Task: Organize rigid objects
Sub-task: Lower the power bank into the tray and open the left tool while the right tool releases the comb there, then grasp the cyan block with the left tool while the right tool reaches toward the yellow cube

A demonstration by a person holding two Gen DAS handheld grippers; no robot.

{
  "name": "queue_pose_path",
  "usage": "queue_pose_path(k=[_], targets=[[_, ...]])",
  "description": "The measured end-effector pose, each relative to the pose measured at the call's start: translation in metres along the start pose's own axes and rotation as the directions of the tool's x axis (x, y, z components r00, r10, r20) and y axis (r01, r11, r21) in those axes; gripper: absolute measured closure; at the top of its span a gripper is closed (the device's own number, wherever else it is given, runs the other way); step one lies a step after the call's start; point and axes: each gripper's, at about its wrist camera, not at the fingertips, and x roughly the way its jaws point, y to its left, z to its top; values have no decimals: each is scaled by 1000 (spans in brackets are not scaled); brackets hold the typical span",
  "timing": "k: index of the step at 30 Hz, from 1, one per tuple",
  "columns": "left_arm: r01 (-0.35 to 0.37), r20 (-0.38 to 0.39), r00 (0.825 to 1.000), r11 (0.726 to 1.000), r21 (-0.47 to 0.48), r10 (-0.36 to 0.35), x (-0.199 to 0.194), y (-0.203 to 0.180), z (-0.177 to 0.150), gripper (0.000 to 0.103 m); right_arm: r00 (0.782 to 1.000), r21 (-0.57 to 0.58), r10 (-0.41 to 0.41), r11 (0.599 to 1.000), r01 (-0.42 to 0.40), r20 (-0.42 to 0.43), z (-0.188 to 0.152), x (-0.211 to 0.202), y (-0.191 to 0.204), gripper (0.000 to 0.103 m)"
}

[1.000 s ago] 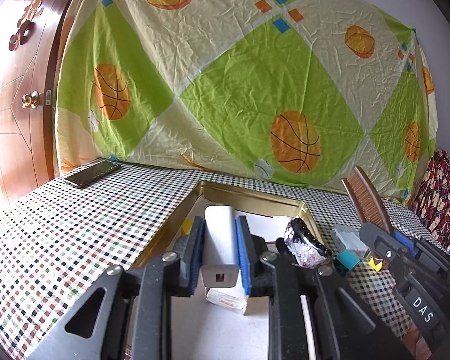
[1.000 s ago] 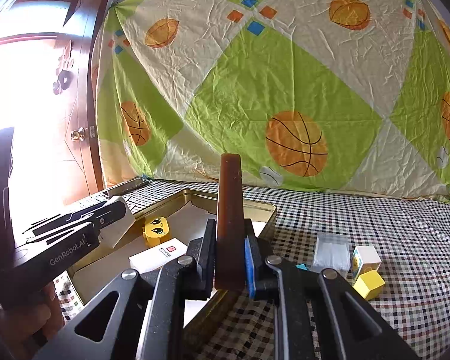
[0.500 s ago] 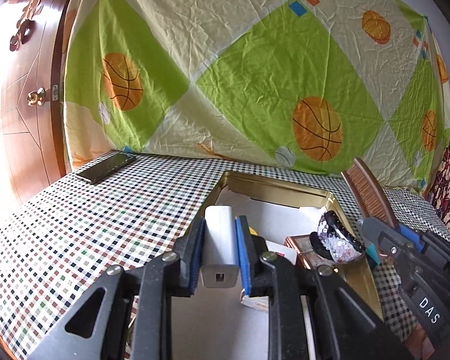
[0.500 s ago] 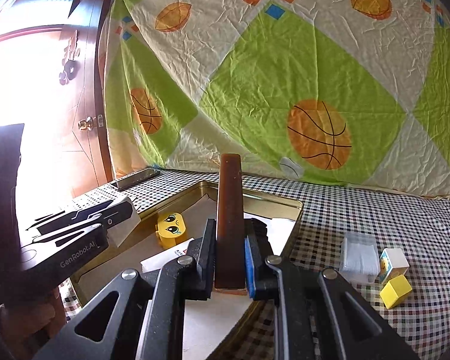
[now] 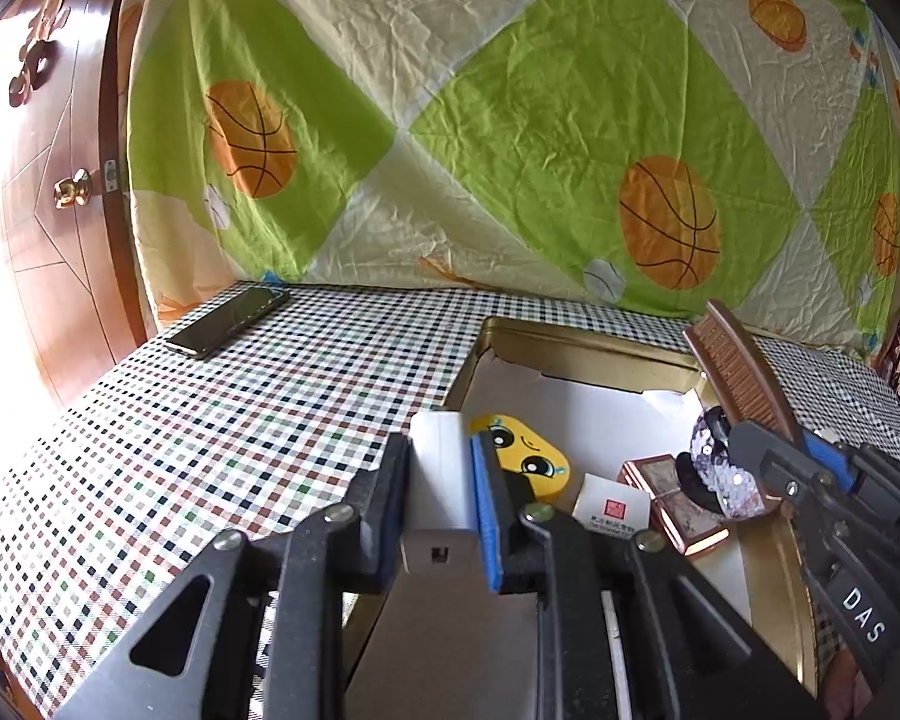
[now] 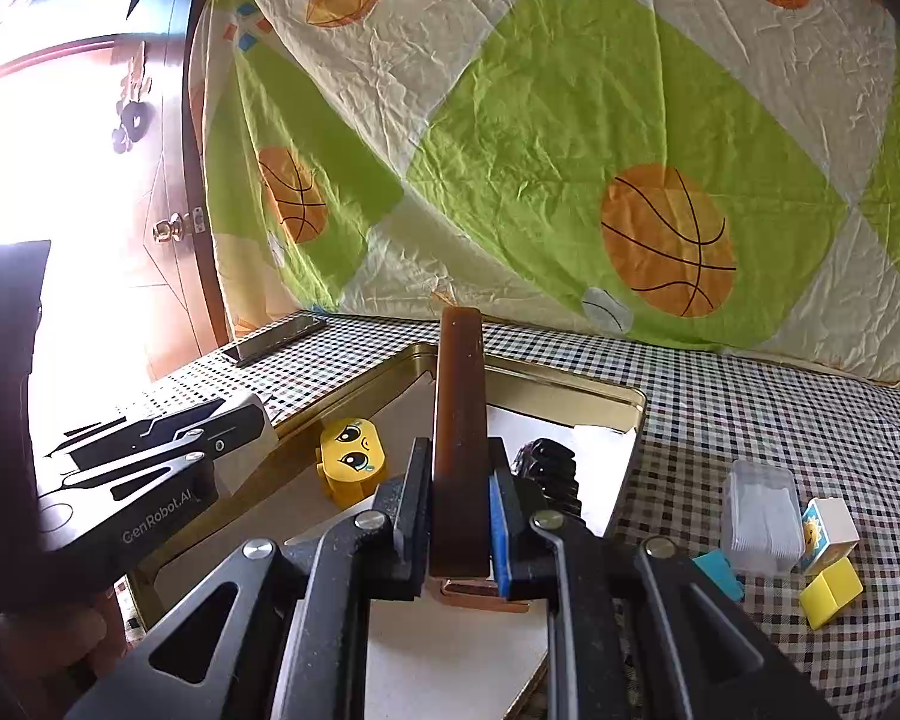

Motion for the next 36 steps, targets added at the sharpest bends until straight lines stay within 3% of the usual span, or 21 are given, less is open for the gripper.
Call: queue_pose_path(k=[5, 7, 9, 16, 17, 19, 23, 29, 36], targets=[[-25, -2, 1000, 999, 20, 25, 2, -3, 0, 82, 1000, 20, 23, 1000, -22, -14, 1, 5, -2, 85], [-25, 0, 1000, 1000, 17, 25, 2, -3, 0, 63, 999, 30, 18, 999, -17, -28, 1, 8, -4, 83], [-41, 25, 999, 999, 17, 41, -3, -4, 0, 31, 999, 49, 36, 998, -34, -26, 2, 8, -6, 75], [-100, 78, 992, 995, -13, 100, -16, 3, 1, 21, 993, 59, 114, 992, -113, -12, 7, 13, 3, 45], [-95, 79, 992, 995, -20, 96, -17, 5, 2, 14, 995, 55, 97, 994, -97, 5, 7, 9, 3, 45], [-101, 89, 991, 994, -29, 103, -20, 6, 2, 11, 997, 56, 67, 996, -69, 48, 9, -3, -1, 44], [-93, 107, 990, 995, -39, 97, -28, -3, 3, 0, 993, 80, -16, 997, 6, 121, 10, -31, -21, 20], [3, 133, 991, 1000, 2, -4, -47, -45, 4, 0, 985, 122, -128, 986, 114, 116, 3, -63, -66, 20], [164, 101, 979, 980, 112, -175, -56, -121, -1, 0, 944, 149, -329, 936, 320, 37, -15, -88, -129, 20]])
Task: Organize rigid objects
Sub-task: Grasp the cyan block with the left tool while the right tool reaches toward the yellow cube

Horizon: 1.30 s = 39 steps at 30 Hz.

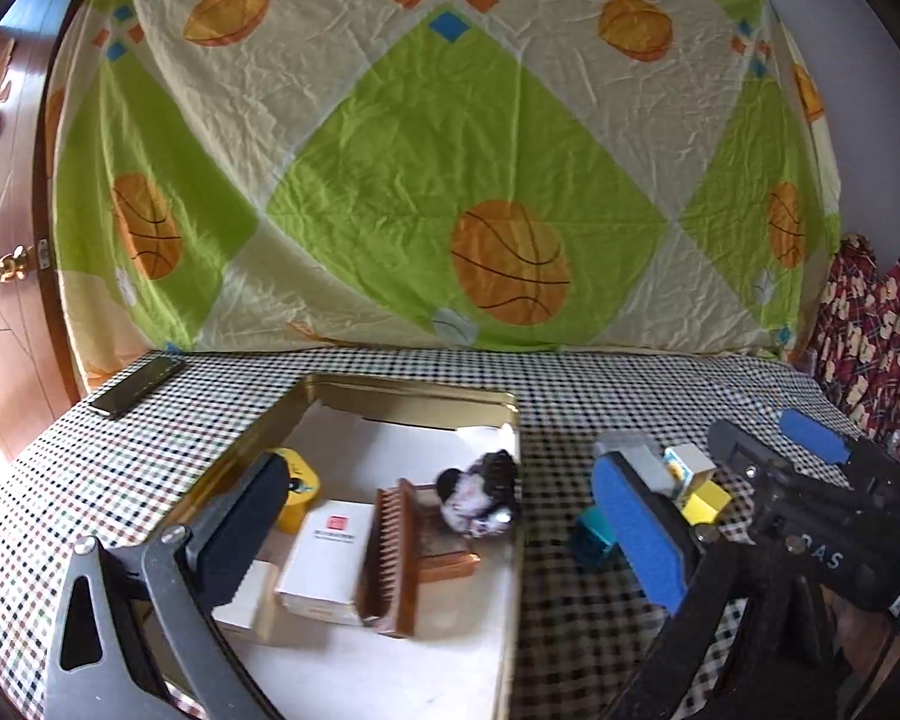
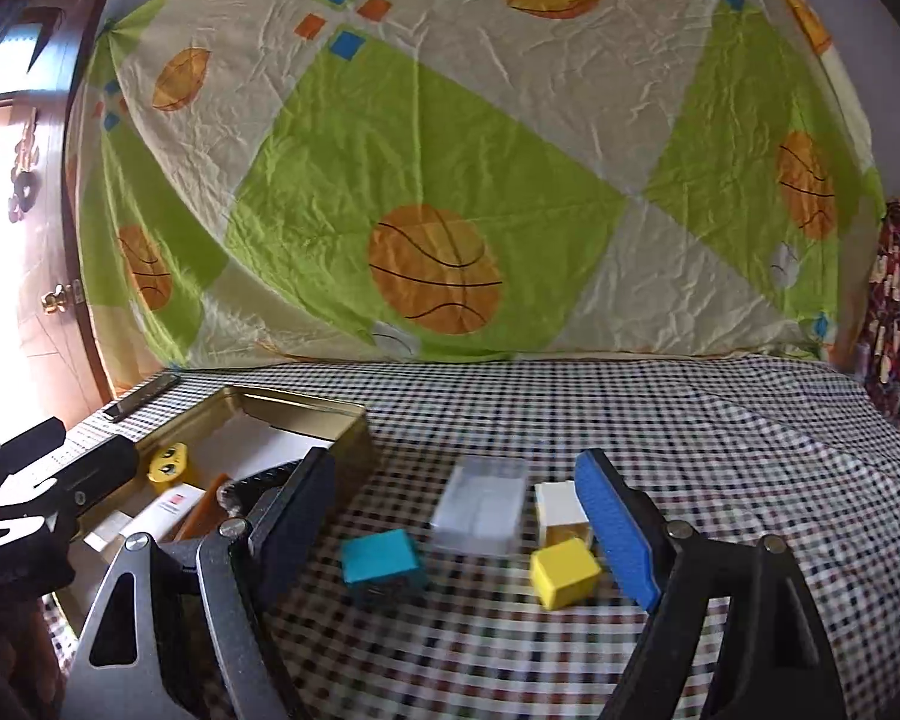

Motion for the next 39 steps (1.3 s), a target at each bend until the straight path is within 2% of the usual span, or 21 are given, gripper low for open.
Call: queue_pose_path(k=[3, 7, 8, 11, 14, 16, 19, 21, 26, 28, 32, 35, 37, 39], targets=[[65, -43, 997, 996, 57, -63, 10, -35, -5, 1, 998, 7, -47, 999, 47, -46, -5, 5, -22, 20], [120, -111, 988, 984, 128, -106, 26, -74, -14, 2, 991, 26, -77, 996, 80, -113, -12, 15, -44, 20], [130, -131, 985, 982, 136, -113, 30, -80, -16, 5, 989, 40, -77, 996, 83, -126, -13, 15, -49, 20], [181, -223, 963, 978, 108, -154, 49, -89, -20, 17, 987, 65, -95, 993, 104, -126, -13, 14, -63, 20], [216, -294, 937, 975, 60, -189, 67, -91, -24, 24, 985, 87, -107, 989, 119, -135, -14, 15, -71, 20], [219, -337, 921, 975, 40, -193, 77, -93, -28, 24, 985, 104, -104, 987, 119, -136, -14, 14, -74, 20], [180, -337, 930, 981, 71, -147, 84, -98, -30, 25, 984, 95, -113, 987, 127, -141, -13, 14, -72, 20], [151, -347, 931, 986, 76, -116, 89, -96, -30, 21, 982, 86, -119, 987, 133, -145, -13, 15, -70, 20], [159, -340, 932, 985, 73, -126, 92, -85, -27, 18, 981, 109, -123, 984, 141, -153, -13, 16, -74, 20], [204, -328, 929, 976, 71, -170, 91, -79, -25, 19, 981, 117, -123, 983, 141, -148, -13, 14, -75, 20], [167, -281, 951, 980, 109, -131, 87, -65, -20, 16, 982, 121, -121, 983, 139, -143, -13, 13, -75, 20], [181, -268, 951, 981, 70, -157, 89, -49, -16, 16, 981, 116, -125, 983, 142, -146, -13, 13, -74, 20], [181, -266, 951, 981, 73, -156, 85, -52, -17, 15, 978, 103, -125, 984, 143, -166, -13, 18, -72, 20], [204, -255, 952, 970, 130, -166, 77, -67, -20, 15, 974, 93, -131, 984, 150, -182, -13, 21, -70, 20]])
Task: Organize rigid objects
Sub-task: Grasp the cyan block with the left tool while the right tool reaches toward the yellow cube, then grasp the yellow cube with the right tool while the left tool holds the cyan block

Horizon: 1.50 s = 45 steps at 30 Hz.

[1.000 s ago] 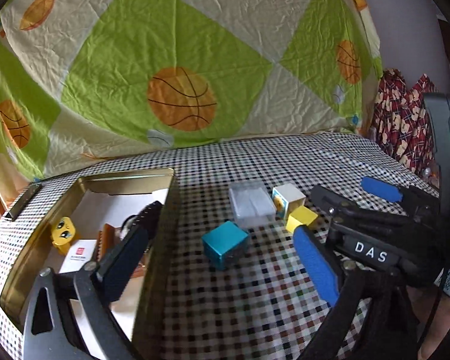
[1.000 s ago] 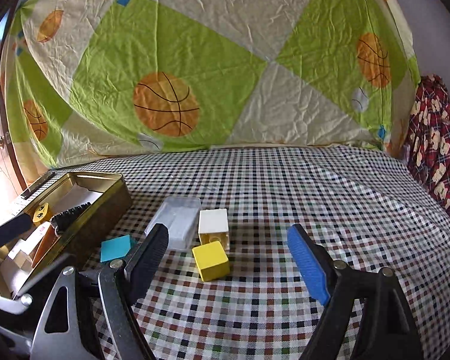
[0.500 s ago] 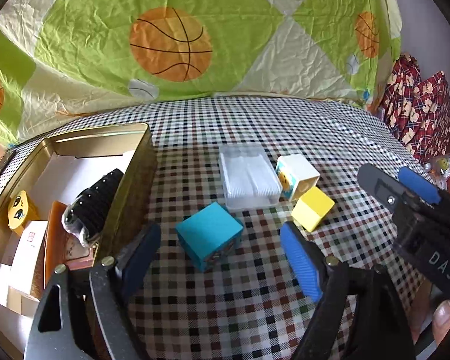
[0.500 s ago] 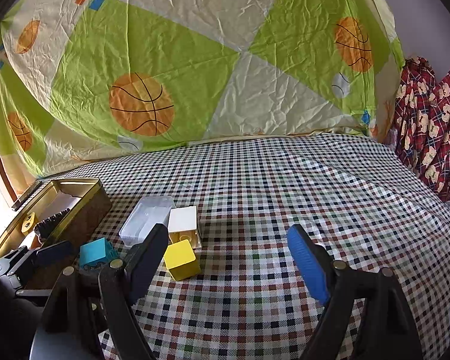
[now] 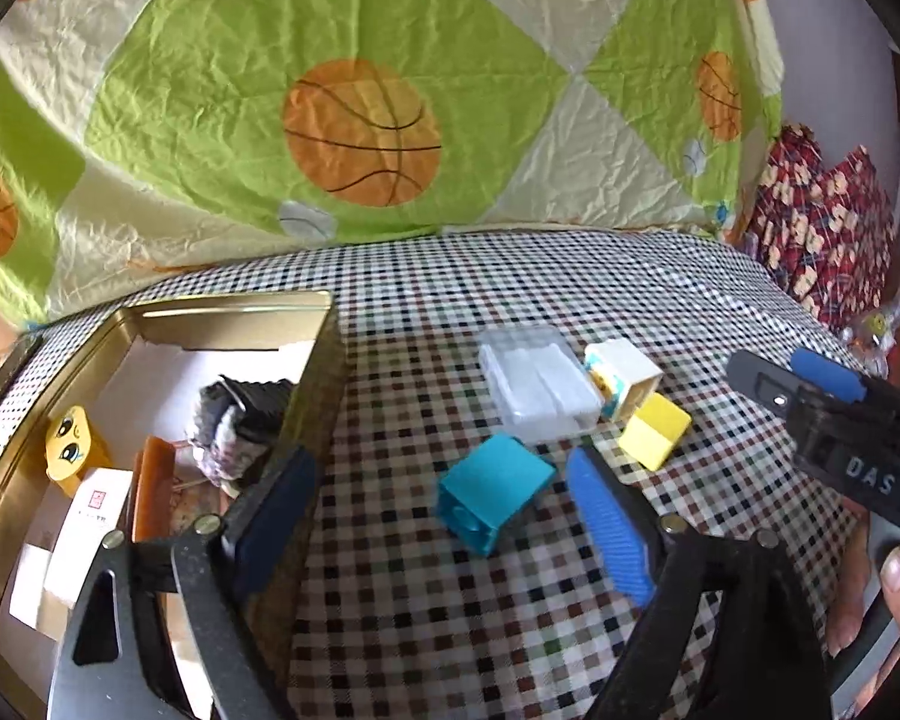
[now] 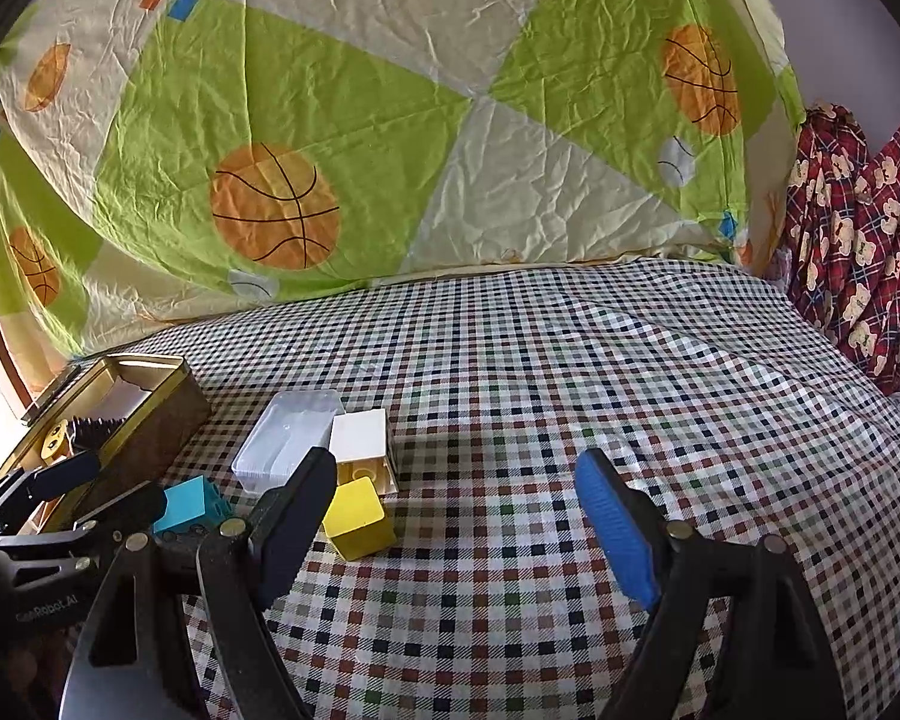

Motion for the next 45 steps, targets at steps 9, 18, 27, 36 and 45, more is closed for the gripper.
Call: queue_pose_path(k=[9, 18, 27, 36, 45], targets=[[37, -118, 993, 998, 52, -31, 24, -24, 5, 17, 1000, 1, -15, 1000, 15, 3, -2, 0, 0, 20], [127, -212, 966, 987, -97, -145, 48, -2, 1, 55, 998, -26, 1, 1000, -3, -63, -3, 14, 3, 20], [36, -92, 995, 997, -69, -42, 26, -4, 6, 55, 977, -86, 65, 993, -84, -203, -8, 42, 17, 20], [13, -63, 998, 998, -62, -17, 23, -2, 8, 55, 952, -122, 111, 981, -151, -285, -13, 57, 25, 70], [1, -29, 1000, 997, -71, -3, 15, 1, 7, 55, 967, -165, 117, 974, -157, -227, -13, 45, 33, 71]])
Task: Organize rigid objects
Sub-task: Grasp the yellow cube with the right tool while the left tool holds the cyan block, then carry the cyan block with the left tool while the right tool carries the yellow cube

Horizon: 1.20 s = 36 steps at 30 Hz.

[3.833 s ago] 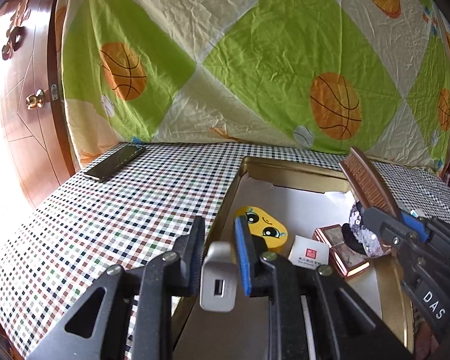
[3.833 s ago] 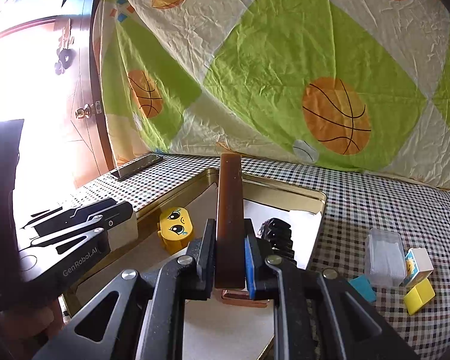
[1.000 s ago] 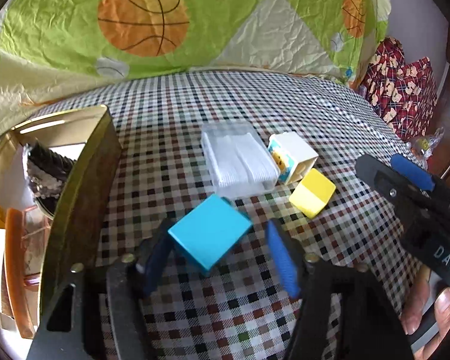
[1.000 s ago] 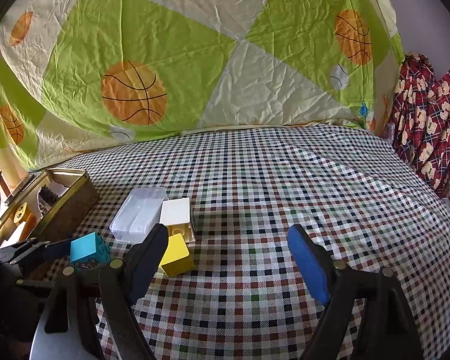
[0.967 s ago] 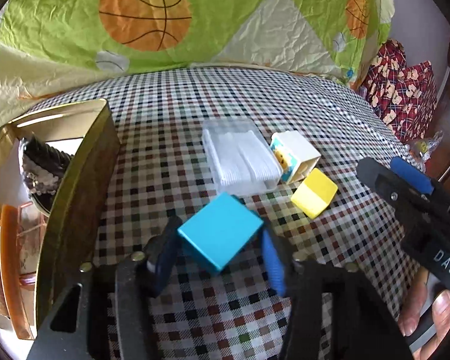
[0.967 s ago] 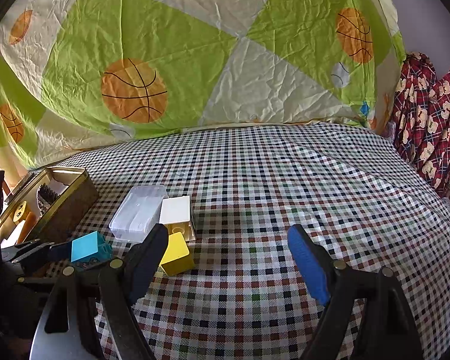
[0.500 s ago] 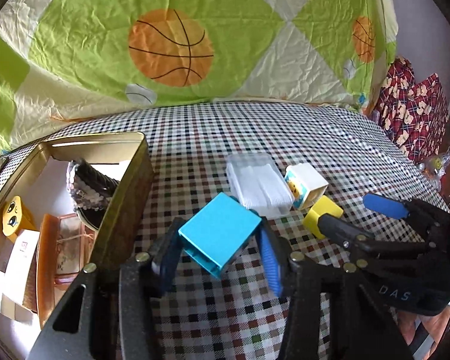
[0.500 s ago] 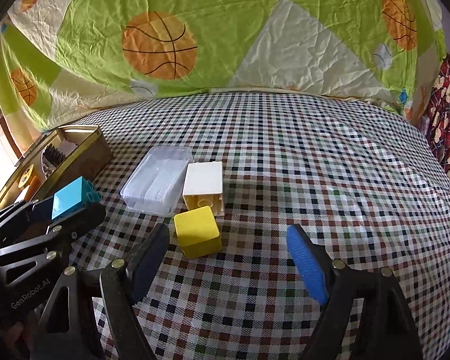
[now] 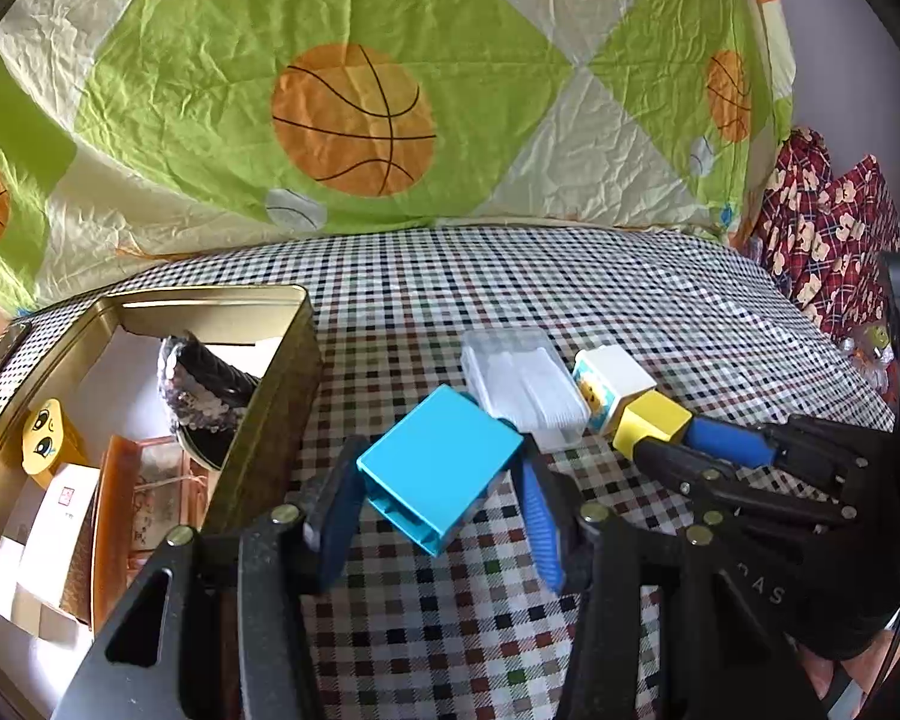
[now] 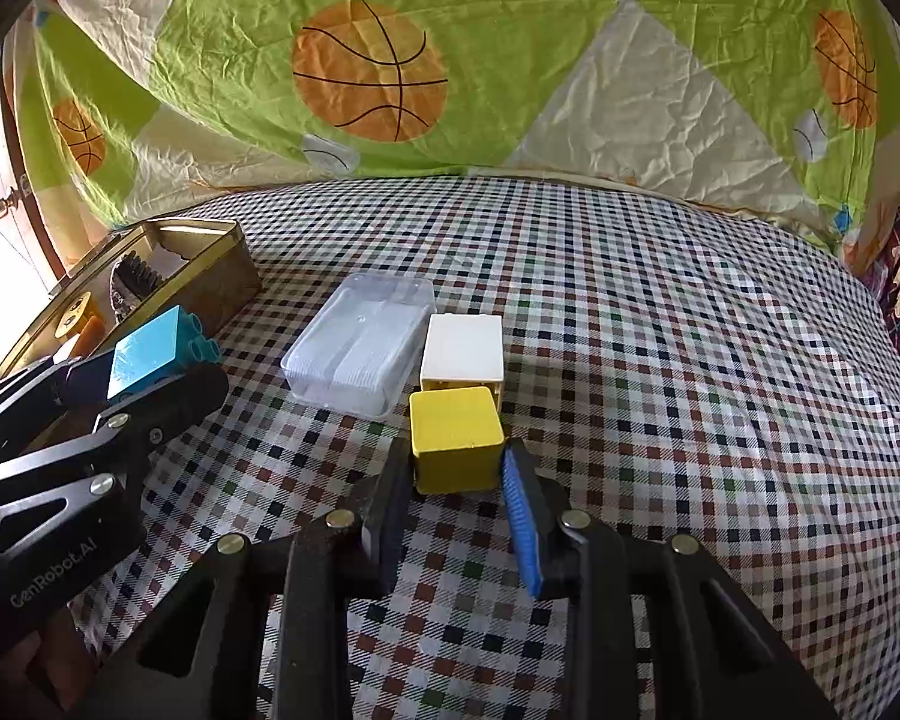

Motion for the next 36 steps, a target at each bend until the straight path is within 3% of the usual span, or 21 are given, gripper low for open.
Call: queue_pose_path(k=[14, 36], targets=[[-45, 86, 995, 999, -9, 45, -16, 1, 1, 55, 987, 2, -30, 1000, 30, 158, -3, -30, 3, 71], [-125, 238, 963, 992, -16, 125, -46, 1, -5, 55, 942, 19, -55, 998, 52, 332, -14, -61, 1, 71]])
